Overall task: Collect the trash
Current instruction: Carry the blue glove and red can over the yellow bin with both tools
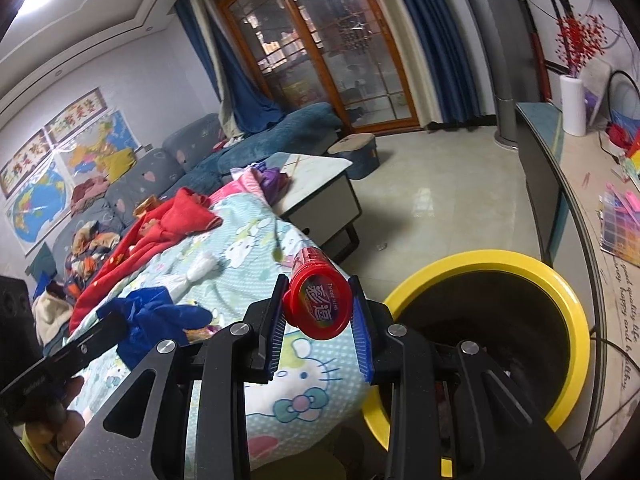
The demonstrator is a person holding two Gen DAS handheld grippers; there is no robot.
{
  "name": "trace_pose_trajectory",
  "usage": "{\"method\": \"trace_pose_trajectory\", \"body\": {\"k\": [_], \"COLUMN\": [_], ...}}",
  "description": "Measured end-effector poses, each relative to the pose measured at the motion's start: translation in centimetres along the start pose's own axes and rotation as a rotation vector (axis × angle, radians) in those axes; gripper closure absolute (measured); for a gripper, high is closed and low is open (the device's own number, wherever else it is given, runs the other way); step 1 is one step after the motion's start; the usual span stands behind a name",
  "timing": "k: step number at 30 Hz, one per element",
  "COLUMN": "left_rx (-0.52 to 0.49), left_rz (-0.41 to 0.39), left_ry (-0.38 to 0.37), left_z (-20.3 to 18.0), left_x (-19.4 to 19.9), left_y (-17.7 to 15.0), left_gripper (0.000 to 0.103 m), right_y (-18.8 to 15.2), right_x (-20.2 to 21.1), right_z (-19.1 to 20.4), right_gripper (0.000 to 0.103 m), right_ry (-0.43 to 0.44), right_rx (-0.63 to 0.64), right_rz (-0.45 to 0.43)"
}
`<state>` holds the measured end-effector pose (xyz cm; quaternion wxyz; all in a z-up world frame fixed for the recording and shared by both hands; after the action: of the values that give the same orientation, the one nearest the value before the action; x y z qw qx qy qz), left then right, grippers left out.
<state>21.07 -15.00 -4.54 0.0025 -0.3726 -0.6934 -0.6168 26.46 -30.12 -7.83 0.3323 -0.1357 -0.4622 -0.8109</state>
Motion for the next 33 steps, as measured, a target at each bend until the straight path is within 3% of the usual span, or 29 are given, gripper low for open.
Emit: {"method": "trace_pose_trajectory", "body": {"k": [20,33], "left_rx": [-0.092,-0.169], "left_rz": [0.090,0.155], "left_ry": [-0.056,-0.094], "left_z": [-4.7,-7.9], "left_x": [-4.0,-6.9], "left_y": [-2.1,-3.9], "left_gripper": [0.100,0.100], "right_y": [0.6,-0.2], "right_x": [0.0,-0.4], "right_z": [-7.3,-11.9], "right_gripper": [0.075,0.075], "right_ry": [-0.134,-0.171], "right_rx": [-0.123,-0.236], "right_rz": [0.006,0.031]}}
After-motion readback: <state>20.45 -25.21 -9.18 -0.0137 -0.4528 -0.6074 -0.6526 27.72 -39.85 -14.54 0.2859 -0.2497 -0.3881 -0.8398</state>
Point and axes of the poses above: each gripper's, at about its wrist camera, not at the fingertips, and x roughly against the way its jaws point, z to its left, y to its top, the point moved 10 cm from there along -x, roughly the way its jaws point, and after that the axes turned 12 degrees about -x, right-handed, at the moved point
